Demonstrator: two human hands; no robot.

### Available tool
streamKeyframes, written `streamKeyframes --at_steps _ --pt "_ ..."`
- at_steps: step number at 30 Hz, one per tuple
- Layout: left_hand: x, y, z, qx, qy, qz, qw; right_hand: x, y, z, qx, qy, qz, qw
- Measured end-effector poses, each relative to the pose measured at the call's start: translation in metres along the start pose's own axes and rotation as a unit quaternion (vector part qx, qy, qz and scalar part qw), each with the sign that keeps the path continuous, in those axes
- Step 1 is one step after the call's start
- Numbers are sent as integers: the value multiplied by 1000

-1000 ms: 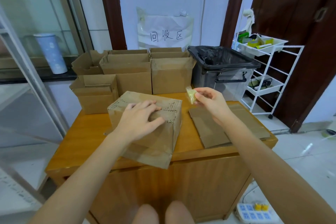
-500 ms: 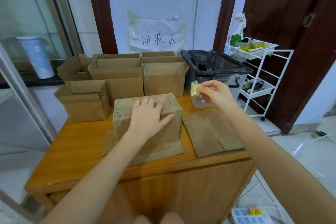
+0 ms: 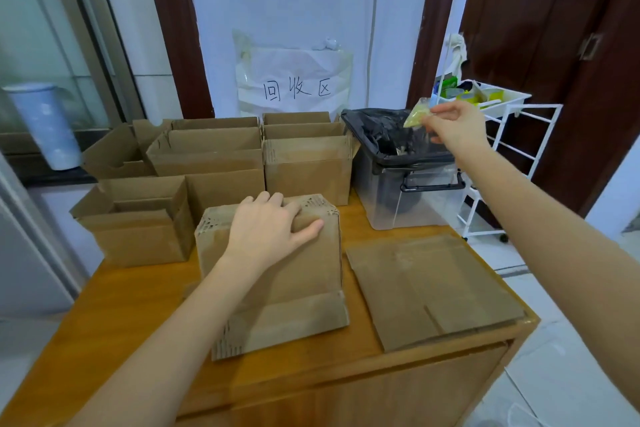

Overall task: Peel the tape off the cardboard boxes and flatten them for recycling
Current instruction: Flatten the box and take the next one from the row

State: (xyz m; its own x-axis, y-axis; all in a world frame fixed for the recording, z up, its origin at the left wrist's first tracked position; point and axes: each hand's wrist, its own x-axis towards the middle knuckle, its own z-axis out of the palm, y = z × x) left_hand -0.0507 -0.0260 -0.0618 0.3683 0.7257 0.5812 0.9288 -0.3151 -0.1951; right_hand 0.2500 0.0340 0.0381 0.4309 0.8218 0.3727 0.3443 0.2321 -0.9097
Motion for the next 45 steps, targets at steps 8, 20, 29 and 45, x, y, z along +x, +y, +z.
streamKeyframes --at_steps 8,20,29,45 --pt "34 6 26 -11 43 26 999 67 27 21 -257 -26 -32 965" --pt "59 -4 34 -13 46 31 998 94 58 47 -385 -77 32 919" --pt "48 -6 25 -26 -4 32 999 67 9 54 -344 -47 -70 935" --pt "-41 -6 -51 -35 -137 53 988 -144 -37 105 -328 -391 -194 838"
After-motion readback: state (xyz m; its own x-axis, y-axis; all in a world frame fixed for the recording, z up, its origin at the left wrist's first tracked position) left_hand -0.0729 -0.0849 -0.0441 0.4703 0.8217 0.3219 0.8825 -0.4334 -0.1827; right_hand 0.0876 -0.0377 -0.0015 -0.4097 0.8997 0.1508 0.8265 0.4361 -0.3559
